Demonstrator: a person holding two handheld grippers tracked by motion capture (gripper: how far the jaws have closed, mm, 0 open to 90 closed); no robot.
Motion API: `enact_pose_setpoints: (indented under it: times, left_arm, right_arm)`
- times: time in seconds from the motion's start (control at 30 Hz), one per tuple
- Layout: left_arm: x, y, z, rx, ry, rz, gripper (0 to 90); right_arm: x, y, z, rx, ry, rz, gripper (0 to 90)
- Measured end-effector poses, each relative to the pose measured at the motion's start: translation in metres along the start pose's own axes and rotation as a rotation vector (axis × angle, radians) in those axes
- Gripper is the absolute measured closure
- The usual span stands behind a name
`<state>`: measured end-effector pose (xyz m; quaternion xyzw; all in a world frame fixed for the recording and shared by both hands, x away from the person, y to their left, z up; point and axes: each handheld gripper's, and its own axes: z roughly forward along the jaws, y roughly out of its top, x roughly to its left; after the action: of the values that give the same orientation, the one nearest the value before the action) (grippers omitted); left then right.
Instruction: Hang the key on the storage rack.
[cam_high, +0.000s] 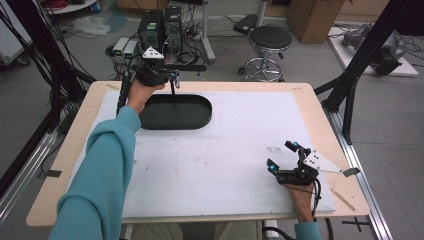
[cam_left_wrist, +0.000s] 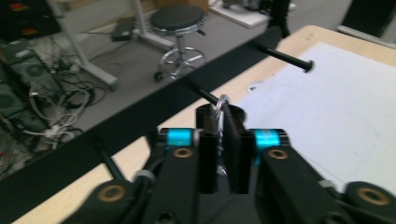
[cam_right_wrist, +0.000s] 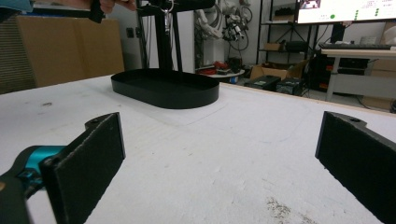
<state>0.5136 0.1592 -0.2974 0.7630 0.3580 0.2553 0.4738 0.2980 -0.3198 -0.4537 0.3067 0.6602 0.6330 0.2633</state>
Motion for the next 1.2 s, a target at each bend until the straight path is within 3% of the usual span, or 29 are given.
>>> enact_pose_setpoints:
  times: [0.03,0.07,0.1,0.17,0.23,0.3,0.33,0.4,0.43,0.5,0.73,0.97,1.1,1.2]
  left_arm:
    - [0.001,0.000,-0.001,-0.009,0.002,-0.009,74.5]
    - [0.002,0.001,-0.002,-0.015,0.009,-0.015,63.6]
    - [0.002,0.001,-0.003,-0.018,0.015,-0.019,63.6]
    - [0.002,0.001,-0.007,-0.010,0.024,-0.030,50.9]
    - [0.001,-0.001,-0.013,-0.044,-0.002,-0.034,42.9]
    - [-0.004,-0.004,-0.023,-0.083,-0.013,-0.011,27.2]
    - [-0.005,-0.005,-0.028,-0.097,-0.042,-0.017,21.3]
    - [-0.007,-0.008,-0.040,-0.124,-0.055,-0.038,4.2]
    - [-0.008,-0.011,-0.046,-0.154,-0.078,-0.038,1.7]
    - [-0.014,-0.020,-0.064,-0.229,-0.097,-0.004,1.7]
    - [-0.023,-0.058,-0.112,-0.341,-0.135,0.031,1.7]
    - [-0.032,-0.120,-0.148,-0.402,-0.135,0.039,1.7]
    - [-0.040,-0.160,-0.167,-0.464,-0.120,0.023,1.7]
    - [-0.043,-0.190,-0.176,-0.472,-0.106,0.008,1.7]
  right_arm:
    - [0.000,0.000,0.000,0.000,0.001,-0.001,0.8]
    - [0.000,0.000,0.000,-0.002,0.002,-0.007,0.7]
    - [0.000,0.000,0.000,-0.002,0.002,-0.007,0.7]
    - [0.000,0.000,0.000,-0.002,0.001,-0.005,0.7]
    - [0.000,0.000,0.000,0.003,0.003,-0.006,0.8]
    - [0.000,0.000,0.000,0.006,0.000,-0.011,0.7]
    - [0.000,0.000,0.000,0.008,-0.001,-0.009,0.8]
    - [0.000,0.000,0.000,0.008,-0.003,-0.010,0.8]
    - [0.000,0.000,0.000,0.008,0.001,-0.009,0.8]
    - [-0.001,-0.001,0.001,0.008,0.001,-0.014,0.7]
    - [-0.001,-0.001,0.000,0.005,-0.002,-0.001,0.8]
    - [0.000,-0.002,0.000,-0.001,-0.004,-0.013,0.7]
    - [0.001,-0.002,-0.001,-0.006,-0.008,-0.025,0.7]
    - [0.001,-0.002,0.000,-0.007,-0.010,-0.022,0.8]
